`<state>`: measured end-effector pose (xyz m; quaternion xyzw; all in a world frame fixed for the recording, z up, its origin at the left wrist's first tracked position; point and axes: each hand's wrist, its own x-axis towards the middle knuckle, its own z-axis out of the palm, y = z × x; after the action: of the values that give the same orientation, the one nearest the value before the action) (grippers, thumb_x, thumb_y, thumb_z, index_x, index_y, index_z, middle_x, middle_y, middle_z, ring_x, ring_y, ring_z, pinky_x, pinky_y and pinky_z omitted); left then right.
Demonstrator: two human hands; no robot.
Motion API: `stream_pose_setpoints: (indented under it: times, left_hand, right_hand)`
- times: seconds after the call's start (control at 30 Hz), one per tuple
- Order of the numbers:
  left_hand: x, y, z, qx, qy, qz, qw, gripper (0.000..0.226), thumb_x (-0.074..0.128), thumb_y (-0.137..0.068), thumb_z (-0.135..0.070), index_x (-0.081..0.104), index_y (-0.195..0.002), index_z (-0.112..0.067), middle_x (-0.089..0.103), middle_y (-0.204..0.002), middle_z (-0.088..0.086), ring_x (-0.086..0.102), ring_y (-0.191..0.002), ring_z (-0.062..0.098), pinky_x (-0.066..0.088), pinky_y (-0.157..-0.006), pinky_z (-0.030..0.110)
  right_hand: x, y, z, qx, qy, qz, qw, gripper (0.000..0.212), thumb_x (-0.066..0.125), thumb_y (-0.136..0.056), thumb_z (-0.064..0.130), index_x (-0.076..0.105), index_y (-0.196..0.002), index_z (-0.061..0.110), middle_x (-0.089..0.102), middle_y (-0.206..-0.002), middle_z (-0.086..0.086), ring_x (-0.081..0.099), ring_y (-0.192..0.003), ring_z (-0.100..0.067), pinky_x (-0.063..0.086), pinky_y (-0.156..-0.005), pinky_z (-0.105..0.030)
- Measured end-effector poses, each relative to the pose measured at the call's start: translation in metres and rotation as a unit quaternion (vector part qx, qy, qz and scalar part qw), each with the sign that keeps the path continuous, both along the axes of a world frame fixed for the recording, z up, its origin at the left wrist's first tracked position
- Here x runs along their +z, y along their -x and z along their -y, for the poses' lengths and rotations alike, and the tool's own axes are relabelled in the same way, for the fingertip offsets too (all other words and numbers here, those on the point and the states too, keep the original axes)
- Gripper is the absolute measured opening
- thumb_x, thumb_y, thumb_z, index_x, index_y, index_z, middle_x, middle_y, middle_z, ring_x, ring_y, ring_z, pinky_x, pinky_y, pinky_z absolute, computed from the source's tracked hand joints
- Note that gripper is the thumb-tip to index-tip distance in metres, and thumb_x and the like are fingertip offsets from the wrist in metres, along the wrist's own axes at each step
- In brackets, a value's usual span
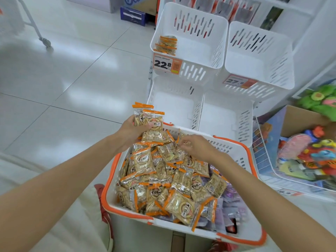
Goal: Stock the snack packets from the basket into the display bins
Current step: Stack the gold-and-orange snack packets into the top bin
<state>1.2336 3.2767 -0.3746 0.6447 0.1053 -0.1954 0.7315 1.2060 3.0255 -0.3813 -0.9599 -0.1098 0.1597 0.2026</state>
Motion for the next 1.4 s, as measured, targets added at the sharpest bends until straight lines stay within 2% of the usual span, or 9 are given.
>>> stream_pose_setpoints:
  times: [0.1,0.23,0.33,0.47,0.57,0.9,1.03,1.23,1.4]
  left_hand:
    - [0.002,0.001,0.004,-0.011,0.005,-0.002,1.0,0.045,0.072,-0.087,-0.019,0.051,-0.127,-0.017,0.07,-0.115,0.009,0.073,-0.093,0.022,0.06,-0.07,0.035]
    - [0.017,0.006,0.019,-0.078,0.068,-0.014,0.995,0.041,0.061,-0.095,-0.027,0.046,-0.132,-0.016,0.067,-0.121,0.012,0.071,-0.101,0.027,0.06,-0.073,0.043]
    - [0.034,0.003,0.031,-0.13,0.118,-0.01,0.984,0.052,0.058,-0.093,-0.04,0.042,-0.138,-0.019,0.061,-0.13,0.013,0.068,-0.108,0.027,0.059,-0.078,0.042]
    - [0.066,-0.013,0.037,-0.184,-0.035,0.086,0.979,0.081,0.084,-0.076,-0.028,0.033,-0.138,-0.019,0.064,-0.121,0.008,0.07,-0.102,0.017,0.06,-0.08,0.036]
    - [0.095,-0.032,0.039,-0.171,-0.119,0.139,0.968,0.079,0.079,-0.081,-0.016,0.021,-0.135,-0.023,0.062,-0.116,0.009,0.069,-0.09,0.014,0.06,-0.075,0.028]
    - [0.176,-0.156,0.058,-0.327,-0.149,0.203,0.911,0.107,0.075,-0.085,-0.017,-0.006,-0.152,-0.037,0.062,-0.126,0.004,0.07,-0.102,0.019,0.06,-0.08,0.038]
    - [0.203,-0.224,0.057,-0.257,-0.262,0.263,0.892,0.113,0.077,-0.08,-0.04,-0.006,-0.156,-0.027,0.03,-0.156,-0.002,0.041,-0.137,0.02,0.042,-0.108,0.036]
    - [0.157,-0.329,0.034,0.008,-0.292,0.281,0.914,0.065,0.061,-0.094,-0.036,0.032,-0.15,-0.02,0.039,-0.149,0.008,0.041,-0.134,0.026,0.038,-0.11,0.046]
    - [0.122,-0.361,0.036,0.005,-0.165,0.262,0.951,0.047,0.053,-0.098,-0.035,0.043,-0.142,-0.023,0.052,-0.135,-0.002,0.058,-0.111,0.01,0.048,-0.072,0.014]
  right_hand:
    - [0.002,0.007,-0.009,-0.044,-0.115,-0.042,0.991,0.032,0.06,-0.096,0.039,0.062,-0.125,0.026,0.06,-0.129,0.011,0.057,-0.11,-0.004,0.047,-0.101,-0.032]
    - [0.025,-0.012,-0.038,-0.175,-0.369,-0.113,0.906,0.062,0.052,-0.093,0.06,0.047,-0.143,0.024,0.055,-0.136,0.01,0.055,-0.121,-0.011,0.043,-0.098,-0.031]
    - [0.041,-0.026,-0.05,-0.202,-0.468,-0.123,0.852,0.042,0.047,-0.101,0.043,0.058,-0.125,0.01,0.069,-0.112,-0.008,0.068,-0.096,-0.02,0.054,-0.08,-0.035]
    - [0.068,-0.039,-0.048,-0.221,-0.517,-0.102,0.821,0.02,0.047,-0.104,0.026,0.06,-0.11,0.013,0.067,-0.105,-0.006,0.065,-0.09,-0.018,0.05,-0.093,-0.036]
    - [0.102,-0.054,-0.04,-0.174,-0.542,-0.112,0.815,0.011,0.053,-0.099,0.017,0.06,-0.105,0.011,0.067,-0.092,0.001,0.062,-0.086,-0.015,0.05,-0.078,-0.027]
    - [0.198,-0.168,-0.004,-0.057,-0.512,-0.176,0.839,0.048,0.074,-0.08,0.006,0.06,-0.125,0.013,0.068,-0.117,-0.009,0.066,-0.108,-0.025,0.054,-0.092,-0.04]
    - [0.21,-0.237,0.01,-0.126,-0.498,-0.076,0.854,0.037,0.074,-0.08,0.004,0.065,-0.115,0.013,0.072,-0.111,-0.009,0.07,-0.098,-0.022,0.056,-0.091,-0.04]
    - [0.169,-0.348,0.008,-0.194,-0.432,0.206,0.856,0.046,0.079,-0.076,0.0,0.065,-0.119,0.012,0.071,-0.107,-0.001,0.068,-0.083,0.001,0.051,-0.074,-0.016]
    - [0.124,-0.409,-0.015,-0.094,-0.279,0.376,0.879,0.045,0.077,-0.083,0.018,0.059,-0.124,0.017,0.054,-0.114,0.006,0.051,-0.103,-0.004,0.039,-0.093,-0.01]
